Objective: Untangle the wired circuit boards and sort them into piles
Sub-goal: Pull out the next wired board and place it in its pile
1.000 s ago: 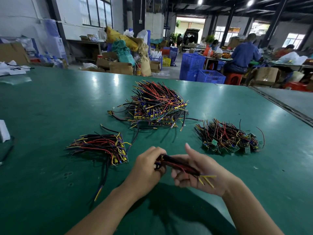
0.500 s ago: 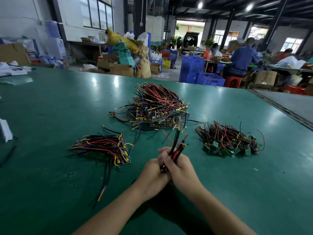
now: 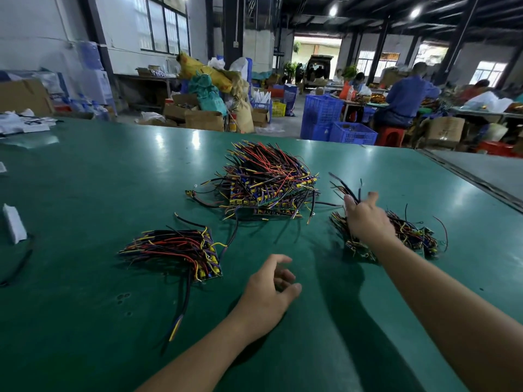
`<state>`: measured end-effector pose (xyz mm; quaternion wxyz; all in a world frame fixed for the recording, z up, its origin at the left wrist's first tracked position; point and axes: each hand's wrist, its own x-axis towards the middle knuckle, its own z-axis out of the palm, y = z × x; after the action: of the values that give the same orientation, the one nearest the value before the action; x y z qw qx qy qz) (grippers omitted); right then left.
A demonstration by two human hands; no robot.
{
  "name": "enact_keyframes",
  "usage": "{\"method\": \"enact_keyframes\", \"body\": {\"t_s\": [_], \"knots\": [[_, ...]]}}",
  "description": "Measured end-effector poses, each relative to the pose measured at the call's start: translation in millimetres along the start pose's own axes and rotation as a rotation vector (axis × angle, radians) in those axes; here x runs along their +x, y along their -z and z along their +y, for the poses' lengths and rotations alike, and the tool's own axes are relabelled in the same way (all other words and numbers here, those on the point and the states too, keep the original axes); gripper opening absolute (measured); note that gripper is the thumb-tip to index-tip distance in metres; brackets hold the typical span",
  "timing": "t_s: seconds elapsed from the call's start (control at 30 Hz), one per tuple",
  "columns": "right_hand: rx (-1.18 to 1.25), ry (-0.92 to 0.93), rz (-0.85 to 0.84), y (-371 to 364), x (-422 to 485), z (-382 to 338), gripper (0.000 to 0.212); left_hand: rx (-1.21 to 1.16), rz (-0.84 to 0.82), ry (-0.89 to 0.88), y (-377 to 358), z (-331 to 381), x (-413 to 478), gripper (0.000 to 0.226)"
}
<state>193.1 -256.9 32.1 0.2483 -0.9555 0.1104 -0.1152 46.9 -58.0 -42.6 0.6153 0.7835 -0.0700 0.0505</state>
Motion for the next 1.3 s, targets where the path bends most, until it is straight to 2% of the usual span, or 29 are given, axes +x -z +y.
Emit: {"method": "enact_keyframes", "body": {"t_s": [0.1, 0.23, 0.3, 0.4, 0.47, 0.53, 0.6, 0.73, 0.8, 0.83, 0.9, 0.97, 1.07, 1.17, 1.23, 1.3], "knots": [[-0.4, 0.129, 0.019, -2.2, 17.1, 7.2, 0.023, 0.015, 0.019, 0.001, -0.6, -0.5, 1.1, 0.031], [-0.627, 0.069, -0.043, -15.2, 15.9, 4.9, 0.032, 0.012, 0.024, -0.006, -1.0, 1.2, -0.1, 0.027], [-0.705, 0.058, -0.101, -23.4, 13.1, 5.4, 0.037, 0.022, 0.033, -0.01, -1.1, 3.3, -0.2, 0.026], [-0.691, 0.007, -0.157, -28.3, 14.5, 10.5, 0.064, 0.045, 0.04, -0.015, -1.3, 4.9, -0.1, 0.024], [-0.68, -0.019, -0.155, -26.0, 15.3, 11.3, 0.078, 0.048, 0.039, -0.016, -0.6, 5.8, -1.0, 0.022], [-0.688, 0.012, -0.1, -22.2, 12.8, 9.4, 0.079, 0.061, 0.034, -0.022, -0.3, 6.5, -1.8, 0.016], [-0.642, 0.092, -0.005, -22.3, 4.5, 5.5, 0.07, 0.071, 0.014, -0.018, 0.5, 8.1, -2.4, 0.003], [-0.359, 0.321, 0.192, -34.8, -33.1, -0.7, 0.05, 0.063, -0.024, 0.011, 2.9, 10.0, -4.6, 0.034], [-0.086, 0.45, 0.267, -43.8, -61.4, -1.9, 0.043, 0.104, -0.028, -0.016, 3.0, 8.9, -5.2, 0.035], [0.061, 0.478, 0.252, -47.5, -76.1, -3.2, 0.043, 0.132, -0.028, -0.039, 3.0, 7.7, -5.5, 0.032], [0.276, 0.447, 0.089, -51.3, -98.0, -7.5, 0.048, 0.203, 0.004, -0.102, 4.3, 5.6, -7.2, 0.022], [0.333, 0.413, -0.041, -53.6, -108.3, -7.1, 0.05, 0.284, 0.057, -0.173, 8.4, 4.7, -6.9, 0.015], [0.407, 0.441, -0.065, -50.1, -117.7, 2.3, 0.06, 0.43, 0.067, -0.243, 20.7, 8.3, -0.6, 0.006], [0.461, 0.403, -0.152, -51.0, -119.8, 9.1, 0.059, 0.66, 0.072, -0.285, 41.7, 9.6, 17.2, 0.028], [0.529, 0.351, -0.226, -53.6, -117.3, 9.4, 0.047, 0.804, 0.122, -0.28, 61.5, 11.3, 34.5, 0.04], [0.589, 0.344, -0.296, -55.4, -116.3, 9.7, 0.029, 0.897, 0.165, -0.226, 86.1, 13.4, 52.4, 0.038]]}}
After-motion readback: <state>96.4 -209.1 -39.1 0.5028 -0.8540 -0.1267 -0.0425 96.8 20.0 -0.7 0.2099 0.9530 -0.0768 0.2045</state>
